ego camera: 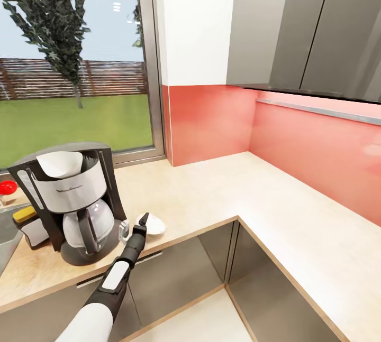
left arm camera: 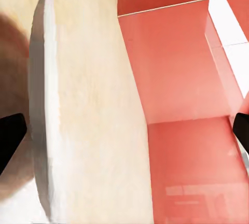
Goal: Set up a coffee station on the kitchen countertop: keep the coffee maker on the countertop, move the bottle of coffee from the kitchen shelf to the counter next to the coffee maker, place a paper coffee filter on top of the coffee maker, put the saucer next to the coffee maker with the coffee cup on the saucer, and place the electric kettle next to the coffee maker.
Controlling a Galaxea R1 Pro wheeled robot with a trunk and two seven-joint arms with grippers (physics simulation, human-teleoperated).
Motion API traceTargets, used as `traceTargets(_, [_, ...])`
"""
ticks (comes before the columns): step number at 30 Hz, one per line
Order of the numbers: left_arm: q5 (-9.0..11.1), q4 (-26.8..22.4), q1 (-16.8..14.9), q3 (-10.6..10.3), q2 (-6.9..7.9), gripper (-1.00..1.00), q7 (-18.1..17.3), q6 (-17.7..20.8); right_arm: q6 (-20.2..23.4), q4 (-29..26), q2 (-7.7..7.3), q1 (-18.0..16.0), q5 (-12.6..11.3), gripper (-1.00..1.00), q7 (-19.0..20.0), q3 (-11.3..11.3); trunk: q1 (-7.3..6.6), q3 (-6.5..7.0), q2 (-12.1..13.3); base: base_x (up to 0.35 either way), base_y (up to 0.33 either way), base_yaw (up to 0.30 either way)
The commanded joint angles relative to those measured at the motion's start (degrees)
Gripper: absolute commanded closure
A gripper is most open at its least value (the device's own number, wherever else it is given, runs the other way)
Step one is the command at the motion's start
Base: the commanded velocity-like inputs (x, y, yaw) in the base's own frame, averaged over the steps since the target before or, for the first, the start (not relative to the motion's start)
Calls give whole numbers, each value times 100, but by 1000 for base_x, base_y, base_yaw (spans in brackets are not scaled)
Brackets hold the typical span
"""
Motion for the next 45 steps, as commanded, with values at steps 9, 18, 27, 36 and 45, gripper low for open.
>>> traceTargets(9, [42,9,-7,30,-5,-100,-30,58,-16,3,2,-5,-52,-100,-17,49,4,-13,-13,-246,56,0])
traceTargets(18, [38,9,-6,30,-5,-100,-30,59,-16,3,2,-5,-52,-100,-17,49,4,-13,-13,-314,85,0])
traceTargets(27, [33,9,-3,30,-6,-100,-30,53,-16,3,2,-5,-52,-100,-17,49,4,-13,-13,-315,86,0])
traceTargets(36, [10,26,102,-4,-36,-100,-34,64,-16,3,2,-5,-52,-100,-17,49,4,-13,-13,-330,16,0])
traceTargets(45, [-72,305,747,-159,-29,-100,-108,59,-16,3,3,-5,-52,-100,-17,54,4,-13,-13,-246,0,0])
